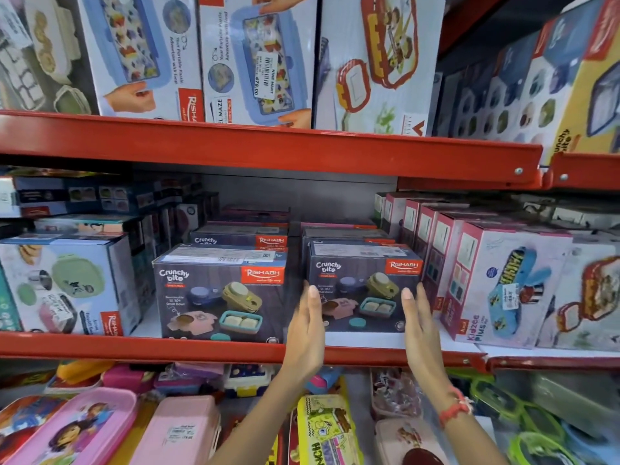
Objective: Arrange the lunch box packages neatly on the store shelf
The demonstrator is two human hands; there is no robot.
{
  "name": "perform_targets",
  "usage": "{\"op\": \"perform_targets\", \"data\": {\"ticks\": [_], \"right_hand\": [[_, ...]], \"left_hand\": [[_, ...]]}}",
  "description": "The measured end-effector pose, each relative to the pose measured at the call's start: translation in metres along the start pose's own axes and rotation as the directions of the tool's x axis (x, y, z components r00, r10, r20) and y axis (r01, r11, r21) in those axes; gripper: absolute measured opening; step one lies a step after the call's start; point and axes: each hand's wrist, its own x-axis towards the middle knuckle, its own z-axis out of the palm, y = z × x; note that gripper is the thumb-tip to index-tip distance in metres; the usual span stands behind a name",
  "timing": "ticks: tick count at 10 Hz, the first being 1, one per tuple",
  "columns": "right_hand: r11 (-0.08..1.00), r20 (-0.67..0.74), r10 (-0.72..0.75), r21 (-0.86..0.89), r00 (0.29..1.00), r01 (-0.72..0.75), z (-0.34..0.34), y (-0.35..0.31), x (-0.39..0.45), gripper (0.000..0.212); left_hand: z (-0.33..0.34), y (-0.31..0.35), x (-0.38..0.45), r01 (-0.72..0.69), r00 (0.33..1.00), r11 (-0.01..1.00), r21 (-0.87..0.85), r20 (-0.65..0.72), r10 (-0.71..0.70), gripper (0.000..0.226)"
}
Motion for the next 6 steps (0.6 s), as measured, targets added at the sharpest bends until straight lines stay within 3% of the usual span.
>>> {"op": "perform_targets", "data": {"ticks": [3, 5, 6], "right_hand": [[0.997, -0.085, -0.081, -0.001, 0.993, 0.081, -0.006, 0.005, -0.027, 0.065], [0.994, -0.182, -0.113, -0.019, 0.977, 0.112, -0.006, 0.010, -0.034, 0.059], [0.972, -0.271, -0.209, -0.167, 0.939, 0.168, -0.002, 0.004, -0.036, 0.055]], "left_hand": [[-0.004, -0.007, -0.029, -0.077, 0.987, 0.997, -0.005, -0.141, 0.075, 0.068], [-0.006, -0.010, -0.034, -0.100, 0.987, 0.993, 0.061, -0.121, 0.107, 0.064], [-0.009, -0.010, -0.037, -0.135, 0.980, 0.981, 0.142, -0.126, 0.153, 0.061]]}}
